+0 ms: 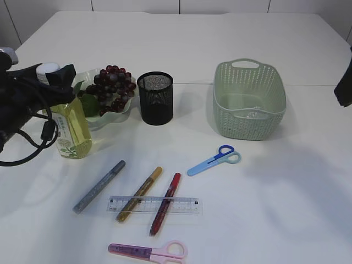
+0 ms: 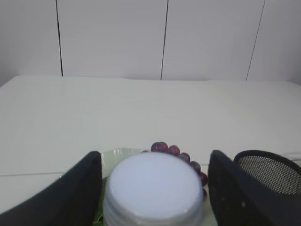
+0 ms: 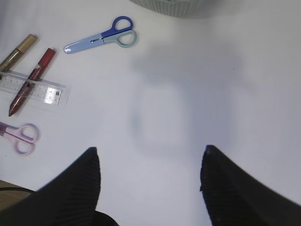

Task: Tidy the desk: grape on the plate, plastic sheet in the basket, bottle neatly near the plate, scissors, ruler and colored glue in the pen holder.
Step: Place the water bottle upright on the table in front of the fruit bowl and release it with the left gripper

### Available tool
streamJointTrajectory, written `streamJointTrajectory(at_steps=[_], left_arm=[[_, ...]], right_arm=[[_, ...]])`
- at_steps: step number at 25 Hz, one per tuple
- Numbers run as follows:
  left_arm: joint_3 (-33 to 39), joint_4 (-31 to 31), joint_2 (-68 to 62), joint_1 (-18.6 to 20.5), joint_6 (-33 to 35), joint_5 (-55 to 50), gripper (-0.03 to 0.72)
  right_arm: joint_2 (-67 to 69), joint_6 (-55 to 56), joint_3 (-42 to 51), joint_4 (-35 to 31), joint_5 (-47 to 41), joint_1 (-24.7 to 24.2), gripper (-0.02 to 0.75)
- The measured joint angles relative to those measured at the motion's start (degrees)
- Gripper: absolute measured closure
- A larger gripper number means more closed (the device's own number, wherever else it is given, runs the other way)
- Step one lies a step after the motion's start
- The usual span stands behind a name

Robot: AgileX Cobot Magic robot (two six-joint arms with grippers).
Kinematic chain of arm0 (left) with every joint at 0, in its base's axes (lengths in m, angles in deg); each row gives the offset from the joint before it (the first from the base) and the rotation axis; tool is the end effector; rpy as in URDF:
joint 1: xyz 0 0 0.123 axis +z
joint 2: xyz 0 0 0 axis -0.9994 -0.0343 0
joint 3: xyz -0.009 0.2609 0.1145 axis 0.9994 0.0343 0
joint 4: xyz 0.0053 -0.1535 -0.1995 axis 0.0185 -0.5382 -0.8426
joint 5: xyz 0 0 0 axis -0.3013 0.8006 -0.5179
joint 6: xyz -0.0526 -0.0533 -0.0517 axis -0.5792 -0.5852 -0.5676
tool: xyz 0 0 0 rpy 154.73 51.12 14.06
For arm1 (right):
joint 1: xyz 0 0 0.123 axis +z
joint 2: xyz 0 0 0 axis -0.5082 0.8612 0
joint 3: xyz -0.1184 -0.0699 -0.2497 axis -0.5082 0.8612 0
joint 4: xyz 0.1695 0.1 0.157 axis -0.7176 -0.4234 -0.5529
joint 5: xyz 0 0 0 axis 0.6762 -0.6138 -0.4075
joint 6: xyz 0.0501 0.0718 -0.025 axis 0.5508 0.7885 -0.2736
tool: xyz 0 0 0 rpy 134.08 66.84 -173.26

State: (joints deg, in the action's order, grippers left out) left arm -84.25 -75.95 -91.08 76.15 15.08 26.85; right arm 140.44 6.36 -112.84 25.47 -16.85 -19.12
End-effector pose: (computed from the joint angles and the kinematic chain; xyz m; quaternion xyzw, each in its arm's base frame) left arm 0.3324 -0.0672 0.1671 0.0276 0.6997 -0.0989 0.7070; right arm 0.2259 0.0515 0.3683 -0.1074 0.9709 0.0510 0.2078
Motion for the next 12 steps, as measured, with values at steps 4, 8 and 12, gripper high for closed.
streamJointTrajectory(at_steps=[4, 8, 12], left_arm=[[0.0, 0.09, 2.74, 0.0, 0.0, 0.0, 0.176], [0.0, 0.09, 7.23, 0.0, 0.0, -1.31, 0.181], [0.0, 0.09, 11.94, 0.0, 0.0, -5.64, 0.198]], right_arm=[[0.0, 0.0, 0.0, 0.0, 0.0, 0.0, 0.217], [0.0, 0.0, 0.0, 0.0, 0.0, 0.0, 0.217], [0.0, 0.0, 0.0, 0.0, 0.0, 0.0, 0.217]])
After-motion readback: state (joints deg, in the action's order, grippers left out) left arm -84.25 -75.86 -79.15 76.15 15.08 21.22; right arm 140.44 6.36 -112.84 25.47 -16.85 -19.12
